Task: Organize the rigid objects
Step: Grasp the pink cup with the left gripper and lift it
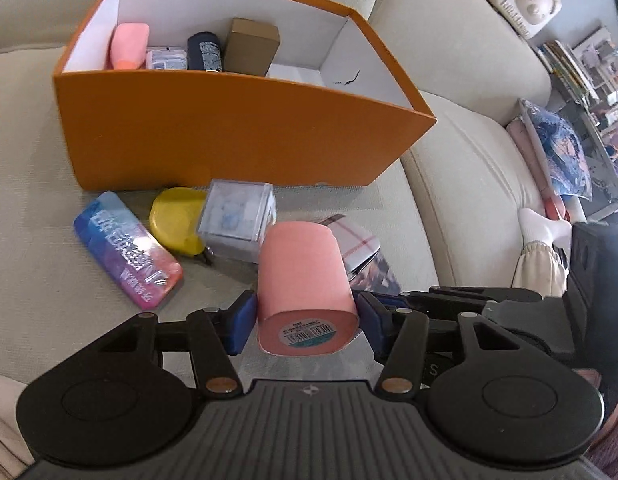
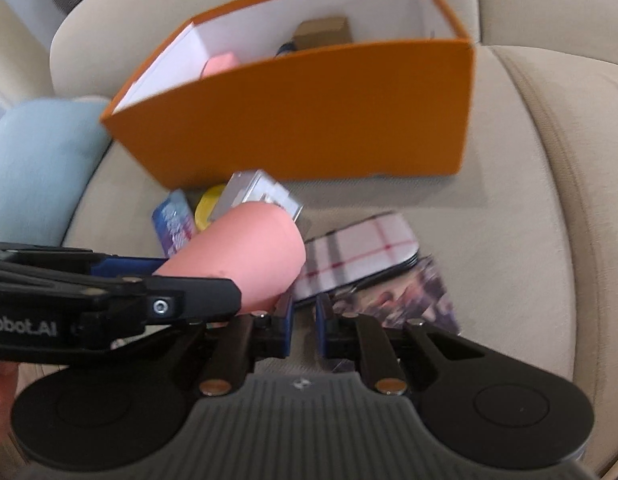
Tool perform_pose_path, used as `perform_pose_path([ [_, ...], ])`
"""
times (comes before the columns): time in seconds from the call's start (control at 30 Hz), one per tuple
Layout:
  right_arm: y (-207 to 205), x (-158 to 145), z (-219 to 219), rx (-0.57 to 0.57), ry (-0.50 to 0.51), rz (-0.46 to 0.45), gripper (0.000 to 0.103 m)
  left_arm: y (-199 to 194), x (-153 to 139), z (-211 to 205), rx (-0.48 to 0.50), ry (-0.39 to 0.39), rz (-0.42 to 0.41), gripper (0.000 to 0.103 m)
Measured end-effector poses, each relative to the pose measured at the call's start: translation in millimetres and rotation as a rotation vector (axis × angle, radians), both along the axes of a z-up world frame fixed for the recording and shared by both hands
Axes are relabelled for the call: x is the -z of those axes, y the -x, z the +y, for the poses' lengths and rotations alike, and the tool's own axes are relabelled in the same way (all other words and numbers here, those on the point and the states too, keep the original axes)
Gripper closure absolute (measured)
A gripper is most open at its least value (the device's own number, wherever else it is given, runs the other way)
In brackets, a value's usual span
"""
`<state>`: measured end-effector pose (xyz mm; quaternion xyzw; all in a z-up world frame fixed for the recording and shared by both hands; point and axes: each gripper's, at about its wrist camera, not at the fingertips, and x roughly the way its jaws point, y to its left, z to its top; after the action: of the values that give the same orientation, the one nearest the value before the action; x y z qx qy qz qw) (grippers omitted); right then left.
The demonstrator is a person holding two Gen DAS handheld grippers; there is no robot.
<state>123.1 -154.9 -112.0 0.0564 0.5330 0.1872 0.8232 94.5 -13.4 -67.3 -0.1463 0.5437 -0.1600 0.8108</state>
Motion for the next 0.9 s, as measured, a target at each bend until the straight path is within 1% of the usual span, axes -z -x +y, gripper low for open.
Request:
perform_pose_path([
  [0.1,5.5,5.0,7.7,-0.029,0.017,0.011,0.089,5.1,6.1,5.3,0.003,0.011,0.005,0.041],
  [0.23,9.4,9.7,10.5,-0.047,0.052,0.019,0.088,9.6,9.9,8.5,0.028,-0.021,0.002,0.042],
  [0.33,10.6,11.7,6.2,-0.031,0.065,0.027,0.088,8.8,15.7,9.5,0.039,-0.029,0.022,0.042],
  [0.47,10.0,10.5,-3.1,0.008,0.074,0.038,0.088,5.6,26.6,3.6,0.058,-0.060,0.061,0.041],
  [0.6,9.8,8.3,-6.1,0.019,0.075,0.031,0.087,0.1,36.5,-4.6,0.065,-0.110,0.091,0.041],
  [0.63,10.7,8.3,-5.9,0.020,0.076,0.031,0.085,-1.6,37.0,-6.4,0.065,-0.119,0.091,0.040],
  [0.7,10.9,8.9,-7.0,0.023,0.080,0.033,0.082,-4.8,35.1,-6.7,0.063,-0.130,0.079,0.035],
  [0.77,11.8,9.1,-6.1,0.028,0.080,0.034,0.082,-7.8,29.8,-6.5,0.067,-0.124,0.055,0.029],
  [0.83,10.0,8.2,-9.9,0.041,0.075,0.035,0.082,-11.4,25.1,-5.6,0.082,-0.132,0.031,0.027],
  [0.9,5.1,8.0,-15.3,0.065,0.059,0.038,0.081,-14.6,23.8,-10.9,0.101,-0.163,0.016,0.027],
])
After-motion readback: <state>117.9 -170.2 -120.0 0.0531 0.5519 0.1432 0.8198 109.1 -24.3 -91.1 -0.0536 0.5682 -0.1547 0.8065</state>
